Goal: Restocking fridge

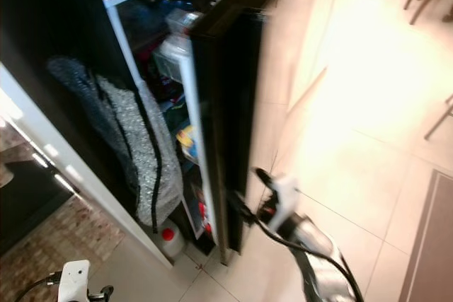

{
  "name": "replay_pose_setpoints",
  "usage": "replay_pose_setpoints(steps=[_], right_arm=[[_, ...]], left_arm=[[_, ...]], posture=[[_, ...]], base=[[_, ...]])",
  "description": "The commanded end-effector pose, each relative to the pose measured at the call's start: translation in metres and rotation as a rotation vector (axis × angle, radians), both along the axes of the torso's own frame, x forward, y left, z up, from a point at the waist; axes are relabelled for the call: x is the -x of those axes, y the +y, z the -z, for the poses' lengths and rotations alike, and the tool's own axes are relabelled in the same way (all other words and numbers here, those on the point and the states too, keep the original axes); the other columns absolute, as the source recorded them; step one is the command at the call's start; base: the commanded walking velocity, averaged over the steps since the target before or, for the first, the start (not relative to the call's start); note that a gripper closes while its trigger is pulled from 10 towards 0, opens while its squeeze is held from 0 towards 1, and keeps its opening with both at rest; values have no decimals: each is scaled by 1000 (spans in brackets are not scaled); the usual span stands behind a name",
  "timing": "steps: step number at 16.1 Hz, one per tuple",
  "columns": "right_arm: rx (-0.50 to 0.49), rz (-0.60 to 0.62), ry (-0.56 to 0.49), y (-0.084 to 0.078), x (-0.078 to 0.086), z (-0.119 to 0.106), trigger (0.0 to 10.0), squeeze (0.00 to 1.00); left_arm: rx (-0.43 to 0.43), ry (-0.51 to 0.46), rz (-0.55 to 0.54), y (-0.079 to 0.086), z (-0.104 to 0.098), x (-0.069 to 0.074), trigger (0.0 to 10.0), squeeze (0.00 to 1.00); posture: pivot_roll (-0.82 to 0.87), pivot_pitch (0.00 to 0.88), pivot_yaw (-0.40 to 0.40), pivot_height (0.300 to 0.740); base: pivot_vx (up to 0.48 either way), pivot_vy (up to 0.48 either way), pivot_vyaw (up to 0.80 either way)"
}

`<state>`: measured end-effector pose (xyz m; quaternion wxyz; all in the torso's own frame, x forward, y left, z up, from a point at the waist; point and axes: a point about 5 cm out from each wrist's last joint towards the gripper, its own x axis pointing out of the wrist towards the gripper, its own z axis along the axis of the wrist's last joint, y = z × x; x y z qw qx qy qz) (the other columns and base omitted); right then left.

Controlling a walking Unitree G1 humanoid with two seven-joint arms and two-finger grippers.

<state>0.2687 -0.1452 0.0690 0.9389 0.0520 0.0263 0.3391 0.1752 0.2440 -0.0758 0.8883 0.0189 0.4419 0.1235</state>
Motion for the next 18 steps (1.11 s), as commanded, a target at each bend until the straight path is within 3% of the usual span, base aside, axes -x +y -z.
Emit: replay_pose_setpoints(steps=[1,3,5,9,10,12,14,15,18], right_arm=[[-1,-37,-9,5,-4,-6,10000,0],[14,-40,-5,5,-5,-7,10000,0],[27,18,24,-4,-4,-2,10000,0],[-62,350,67,-53,1,12,10000,0],[-65,534,117,-79,4,25,10000,0],[-68,751,236,-108,15,49,10000,0],[-26,953,447,-130,40,82,10000,0],[5,994,642,-128,66,111,10000,0],[113,926,852,-108,98,140,10000,0]], left_arm=[[-3,25,0,0,3,7,10000,0],[0,16,-1,-3,3,5,10000,0],[0,11,-4,-2,2,3,10000,0],[-4,9,-1,-2,2,2,10000,0],[-7,10,2,-1,1,2,10000,0],[-9,9,7,-1,1,2,10000,0],[-10,6,9,-1,0,0,10000,0],[-12,4,15,-1,0,-1,10000,0],[-15,-2,28,-2,-1,-3,10000,0]], posture=[[-110,43,36,740],[-104,40,30,740],[-102,39,29,740],[-111,35,36,740],[-115,31,39,740],[-112,27,38,740],[-115,29,43,740],[-116,30,49,740],[-105,40,47,740]], base=[[0,0,0],[0,0,0],[0,0,0],[0,0,0],[0,0,0],[0,0,0],[0,0,0],[0,0,0],[0,0,0]])
